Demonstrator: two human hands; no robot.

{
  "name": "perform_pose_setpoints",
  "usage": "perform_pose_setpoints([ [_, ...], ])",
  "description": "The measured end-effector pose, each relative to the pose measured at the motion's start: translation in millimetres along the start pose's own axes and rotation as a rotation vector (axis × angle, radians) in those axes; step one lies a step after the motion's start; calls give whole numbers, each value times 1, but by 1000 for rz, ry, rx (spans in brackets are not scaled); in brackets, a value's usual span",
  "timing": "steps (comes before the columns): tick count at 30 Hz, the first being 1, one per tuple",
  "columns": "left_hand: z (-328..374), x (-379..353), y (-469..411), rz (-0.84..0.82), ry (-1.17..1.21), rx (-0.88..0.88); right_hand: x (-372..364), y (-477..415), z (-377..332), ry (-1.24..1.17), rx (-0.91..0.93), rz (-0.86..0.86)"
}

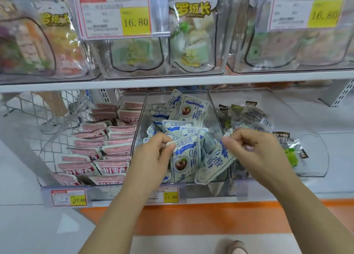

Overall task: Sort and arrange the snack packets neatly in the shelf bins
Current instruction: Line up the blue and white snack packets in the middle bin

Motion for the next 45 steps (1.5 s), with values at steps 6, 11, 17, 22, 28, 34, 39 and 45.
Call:
perform_pose_setpoints([
  [6, -1, -2, -2, -31, 6, 38, 11, 5, 2, 135, -70, 29],
  [11, -6, -11, -2, -141, -45, 48, 18, 9, 0, 20, 19, 178],
  [17, -1, -21, -1, -304, -290, -30, 17, 14, -15, -57, 187, 239],
  [22, 7, -23, -4, -323, -258, -64, 19, 20, -25, -135, 310, 303],
  [28, 1, -31, -3, -426, -158, -4, 15, 23, -30, -285, 351, 308],
  [34, -4, -22, -8, -312, 10, 61, -6, 17, -24, -368, 267, 198],
  [39, -5, -5, -10, -163, 155, 109, -22, 14, -19, -384, 199, 91],
  [45, -3, -1, -10, -62, 328, 131, -52, 11, -16, -35, 253, -47],
])
Point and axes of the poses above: each hand's wrist, its own y-axis away from the middle knuckle, its own x-axis out of the back of the hand, z = x × y, the point moved 6 cm from there along -y, towards the middle knuckle, and after that the axes turned 13 degrees about -x, right-handed, at the moved point
